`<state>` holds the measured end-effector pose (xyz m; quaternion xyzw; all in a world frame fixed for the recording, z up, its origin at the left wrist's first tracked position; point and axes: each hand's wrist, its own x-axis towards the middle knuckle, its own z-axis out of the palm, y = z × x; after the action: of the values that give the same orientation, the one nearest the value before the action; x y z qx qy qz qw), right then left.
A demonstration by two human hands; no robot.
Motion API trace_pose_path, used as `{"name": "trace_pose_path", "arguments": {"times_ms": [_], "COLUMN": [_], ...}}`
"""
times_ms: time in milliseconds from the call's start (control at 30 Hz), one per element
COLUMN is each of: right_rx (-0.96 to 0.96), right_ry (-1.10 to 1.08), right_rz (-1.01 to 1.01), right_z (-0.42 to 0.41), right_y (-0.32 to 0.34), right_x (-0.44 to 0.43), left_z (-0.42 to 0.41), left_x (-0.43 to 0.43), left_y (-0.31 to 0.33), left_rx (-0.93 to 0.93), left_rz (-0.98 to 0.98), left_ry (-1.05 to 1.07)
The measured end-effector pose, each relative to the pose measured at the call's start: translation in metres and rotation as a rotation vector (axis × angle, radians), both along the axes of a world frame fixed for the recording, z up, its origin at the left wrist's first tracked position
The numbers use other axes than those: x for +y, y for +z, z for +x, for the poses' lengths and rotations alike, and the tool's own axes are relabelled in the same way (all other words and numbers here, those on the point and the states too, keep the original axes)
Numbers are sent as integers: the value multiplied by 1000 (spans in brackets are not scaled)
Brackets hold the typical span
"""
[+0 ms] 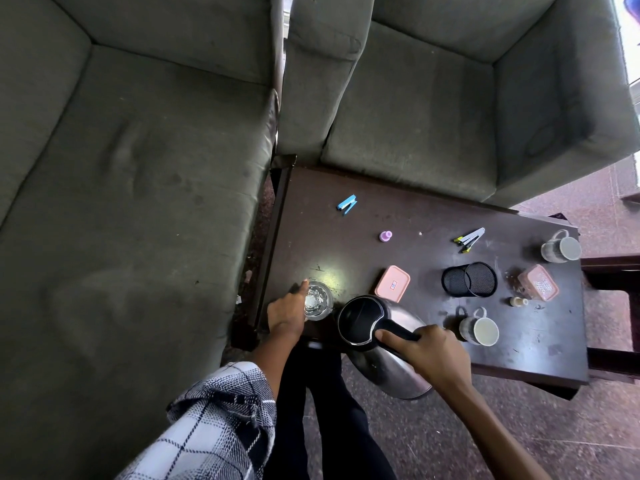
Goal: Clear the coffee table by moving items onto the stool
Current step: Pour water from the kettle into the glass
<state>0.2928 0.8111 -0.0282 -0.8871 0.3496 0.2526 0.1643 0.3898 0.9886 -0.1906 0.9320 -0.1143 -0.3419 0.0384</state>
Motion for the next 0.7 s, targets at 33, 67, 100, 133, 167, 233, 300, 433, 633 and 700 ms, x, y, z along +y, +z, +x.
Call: {"name": "trace_pose_path", "arguments": {"times_ms": [33, 67, 100, 133, 167, 233, 300, 433, 633, 700], "right_rx": [1, 0, -1, -1, -2, -5, -7, -4, -2, -1], "right_ry": [-1, -3, -5, -6, -4, 4, 7, 2, -9, -12], "right_rz": [0, 1, 2, 0, -2, -5, -4, 0, 3, 6], "right_z": [0, -1, -1, -1, -1, -1, -1, -1, -2, -2], "right_y": [-1, -1, -1, -1, -1, 0, 0, -1, -2, -2], "right_x": [0, 0, 0, 0, 0, 0, -1, -1, -1, -2], "left_z": [0, 0, 0, -1, -1, -1, -1, -1, -1, -1], "left_x": [0, 0, 0, 0, 0, 0, 0, -1, -1, -1], "left_y": [0, 0, 1, 1, 1, 0, 0, 1, 3, 3], "left_rx": [0, 0, -1, -1, -2, -1, -2, 0, 4, 7], "left_rz": [-1, -1, 0, 1, 1, 0, -1, -4, -2, 1], "left_ry": [4, 9, 11, 10, 9, 11, 14, 15, 16, 19]}}
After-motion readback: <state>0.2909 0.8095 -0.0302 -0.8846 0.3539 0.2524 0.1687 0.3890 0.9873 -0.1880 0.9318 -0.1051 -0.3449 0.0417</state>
